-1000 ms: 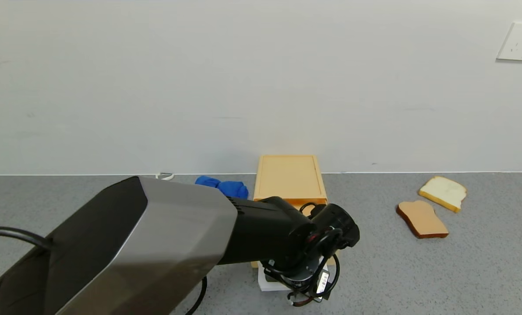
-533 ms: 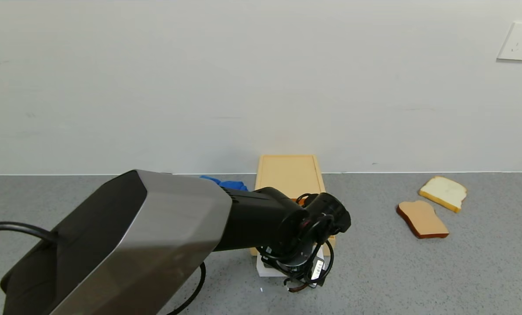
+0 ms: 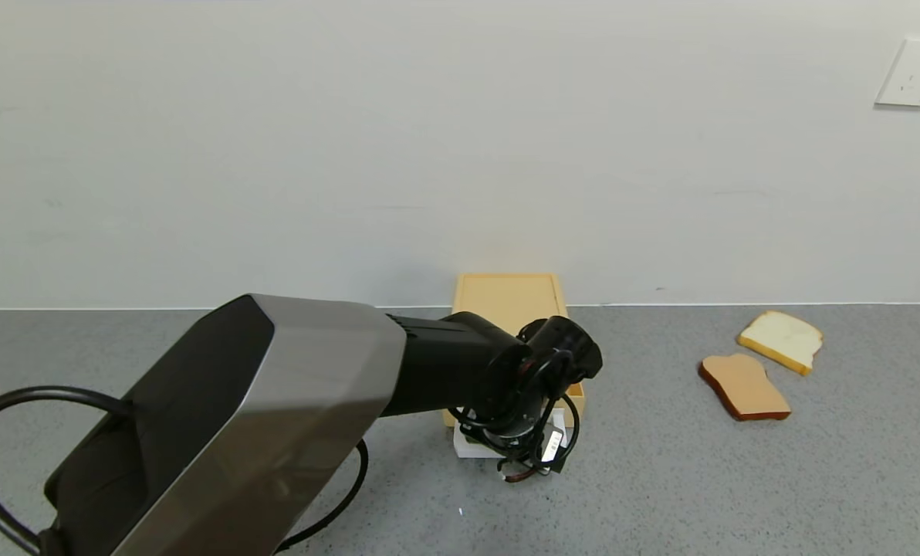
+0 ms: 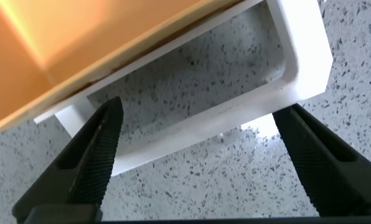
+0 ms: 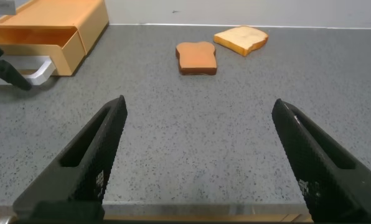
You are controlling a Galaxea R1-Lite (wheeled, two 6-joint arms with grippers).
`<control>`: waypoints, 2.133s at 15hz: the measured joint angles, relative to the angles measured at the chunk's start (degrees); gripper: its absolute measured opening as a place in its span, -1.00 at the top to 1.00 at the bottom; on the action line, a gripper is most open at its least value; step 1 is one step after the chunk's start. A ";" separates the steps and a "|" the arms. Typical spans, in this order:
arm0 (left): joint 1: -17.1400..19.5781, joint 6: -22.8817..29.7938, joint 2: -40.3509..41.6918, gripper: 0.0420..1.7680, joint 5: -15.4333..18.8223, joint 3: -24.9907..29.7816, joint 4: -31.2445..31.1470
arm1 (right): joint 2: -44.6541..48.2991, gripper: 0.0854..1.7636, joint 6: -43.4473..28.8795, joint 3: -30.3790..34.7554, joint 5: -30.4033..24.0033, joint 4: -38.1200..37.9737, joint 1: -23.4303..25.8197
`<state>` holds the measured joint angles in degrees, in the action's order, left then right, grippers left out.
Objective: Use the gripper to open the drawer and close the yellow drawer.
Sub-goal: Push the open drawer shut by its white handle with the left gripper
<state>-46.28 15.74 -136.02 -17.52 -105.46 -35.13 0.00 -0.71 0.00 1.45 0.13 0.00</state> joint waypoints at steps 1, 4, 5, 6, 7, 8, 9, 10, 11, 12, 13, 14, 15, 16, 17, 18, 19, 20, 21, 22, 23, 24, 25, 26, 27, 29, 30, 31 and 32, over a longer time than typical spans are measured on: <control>0.30 -0.33 -0.44 -0.94 0.00 -0.85 0.02 | 0.00 -0.94 0.02 0.00 -0.02 0.00 0.02; 1.41 -1.22 -1.66 -0.94 -0.04 -3.41 0.10 | 0.00 -0.94 0.00 0.00 -0.02 -0.02 0.00; 1.71 -1.57 -2.07 -0.94 -0.04 -4.35 0.11 | 0.00 -0.94 0.02 0.00 0.00 0.00 0.00; 1.99 -1.90 -2.45 -0.94 -0.01 -5.27 0.07 | 0.00 -0.94 0.02 0.00 0.00 0.00 0.00; 2.26 -2.66 -2.82 -0.94 0.02 -6.14 0.02 | 0.00 -0.94 -0.02 0.00 0.00 -0.02 0.00; 2.56 -3.64 -3.08 -0.94 0.05 -6.83 0.49 | 0.00 -0.94 0.00 0.00 0.00 0.00 0.02; 2.79 -4.28 -3.30 -0.94 0.07 -7.22 0.94 | 0.00 -0.94 0.00 0.00 -0.02 0.00 0.00; 2.97 -4.72 -3.50 -0.94 0.07 -7.38 1.26 | 0.00 -0.94 0.00 0.00 -0.02 0.00 0.00; 3.11 -4.97 -3.69 -0.94 0.10 -7.46 1.90 | 0.00 -0.94 0.00 0.00 -0.02 0.02 0.00; 3.34 -5.60 -3.86 -0.94 0.11 -7.50 2.41 | 0.00 -0.94 0.00 0.00 0.02 -0.02 0.00; 3.61 -6.12 -4.05 -0.94 0.18 -7.52 3.05 | 0.00 -0.94 0.00 0.00 0.00 0.00 0.00; 3.94 -6.35 -4.19 -0.94 0.16 -7.55 4.24 | 0.00 -0.94 0.00 0.00 0.00 0.00 0.00; 4.22 -6.64 -4.28 -0.94 0.13 -7.58 5.16 | 0.00 -0.94 0.00 0.00 0.00 0.00 0.00; 4.39 -6.77 -4.47 -0.94 0.07 -7.61 5.60 | 0.00 -0.94 0.00 0.00 0.02 0.00 0.00; 4.50 -6.81 -4.69 -0.94 0.05 -7.63 6.06 | 0.00 -0.94 0.02 0.00 0.00 0.02 0.00; 4.68 -6.97 -4.85 -0.94 0.07 -7.69 6.64 | 0.00 -0.94 0.02 0.00 0.00 0.02 0.00; 4.90 -7.42 -4.96 -0.94 0.10 -7.69 7.24 | 0.00 -0.94 0.00 0.00 0.00 0.00 0.00; 5.16 -7.84 -5.07 -0.94 0.10 -7.74 8.07 | 0.00 -0.94 0.00 0.00 0.00 0.02 0.00; 5.38 -8.06 -5.21 -0.94 0.07 -7.77 8.73 | 0.00 -0.94 0.00 0.00 0.00 0.02 0.00; 5.49 -8.06 -5.33 -0.94 0.10 -7.77 8.79 | 0.00 -0.94 0.00 0.00 0.00 0.00 0.00; 5.51 -8.13 -5.40 -0.94 0.07 -7.77 8.85 | 0.00 -0.94 0.00 0.00 0.00 0.00 0.00; 5.57 -8.17 -5.41 -0.94 0.05 -7.77 8.85 | 0.00 -0.94 0.00 0.00 0.00 0.00 0.00; 5.66 -8.14 -5.44 -0.94 0.02 -7.77 8.81 | 0.00 -0.94 -0.02 0.00 0.00 0.00 0.00; 5.68 -8.17 -5.46 -0.94 0.02 -7.77 8.79 | 0.00 -0.94 0.00 0.00 0.00 0.00 0.00; 5.68 -8.17 -5.46 -0.94 0.02 -7.77 8.79 | 0.00 -0.94 -0.02 0.00 0.00 0.00 0.02; 5.64 -8.17 -5.41 -0.94 -0.04 -7.77 8.57 | 0.00 -0.94 0.00 0.00 -0.02 0.00 0.00; 5.64 -8.46 -5.35 -0.94 -0.01 -7.77 8.53 | 0.00 -0.94 -0.02 0.00 -0.02 0.00 0.00; 5.57 -8.78 -5.24 -0.94 -0.06 -7.74 8.51 | 0.00 -0.94 0.00 0.00 0.00 -0.02 0.00; 5.49 -8.87 -5.05 -0.94 -0.17 -7.72 8.44 | 0.00 -0.94 0.02 0.00 0.00 -0.02 0.00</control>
<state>-40.79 6.86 -141.07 -17.69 -113.18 -26.70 0.00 -0.68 0.00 1.45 0.11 0.00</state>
